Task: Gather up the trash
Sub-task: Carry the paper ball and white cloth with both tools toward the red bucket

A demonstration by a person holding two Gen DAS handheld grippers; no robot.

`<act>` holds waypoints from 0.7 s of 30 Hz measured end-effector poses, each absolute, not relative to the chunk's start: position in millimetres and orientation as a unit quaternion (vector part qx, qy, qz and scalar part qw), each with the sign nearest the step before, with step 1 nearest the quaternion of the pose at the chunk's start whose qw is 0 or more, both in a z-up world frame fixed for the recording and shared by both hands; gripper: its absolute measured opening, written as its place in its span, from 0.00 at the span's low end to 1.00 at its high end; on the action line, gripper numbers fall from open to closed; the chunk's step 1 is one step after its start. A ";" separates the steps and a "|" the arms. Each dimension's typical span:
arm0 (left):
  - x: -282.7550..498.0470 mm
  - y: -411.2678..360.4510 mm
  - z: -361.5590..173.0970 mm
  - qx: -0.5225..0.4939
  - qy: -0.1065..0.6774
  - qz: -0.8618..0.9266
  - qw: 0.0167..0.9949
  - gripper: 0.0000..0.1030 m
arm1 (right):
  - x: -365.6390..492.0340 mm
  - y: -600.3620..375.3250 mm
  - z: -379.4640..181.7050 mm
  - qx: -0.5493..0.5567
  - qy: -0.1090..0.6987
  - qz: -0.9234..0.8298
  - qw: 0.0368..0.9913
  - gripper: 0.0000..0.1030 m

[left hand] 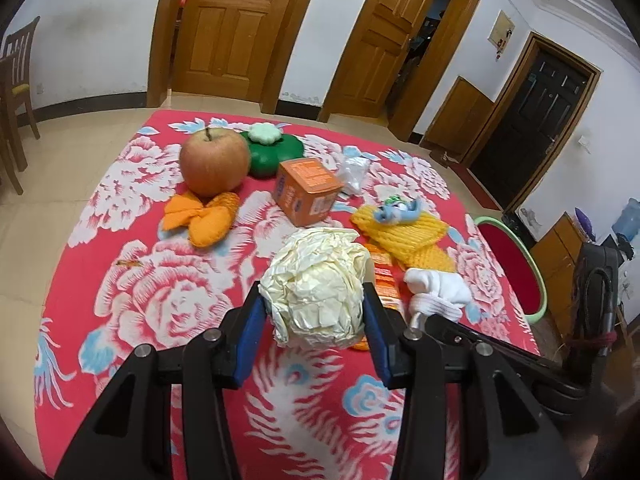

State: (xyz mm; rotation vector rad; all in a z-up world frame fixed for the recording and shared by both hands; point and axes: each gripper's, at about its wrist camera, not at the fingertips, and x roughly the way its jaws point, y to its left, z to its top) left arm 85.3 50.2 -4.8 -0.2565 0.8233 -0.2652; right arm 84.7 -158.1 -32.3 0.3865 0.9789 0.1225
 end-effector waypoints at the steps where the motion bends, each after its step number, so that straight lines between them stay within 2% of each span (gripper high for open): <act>1: 84.0 47.5 -3.7 -0.126 0.399 -0.131 0.899 0.45 | 83.3 -159.2 -31.4 0.185 0.465 0.062 0.863 0.17; 21: 71.5 -21.9 24.7 -0.095 0.399 -0.175 0.895 0.45 | 37.1 -230.5 7.2 0.242 0.390 0.075 0.885 0.17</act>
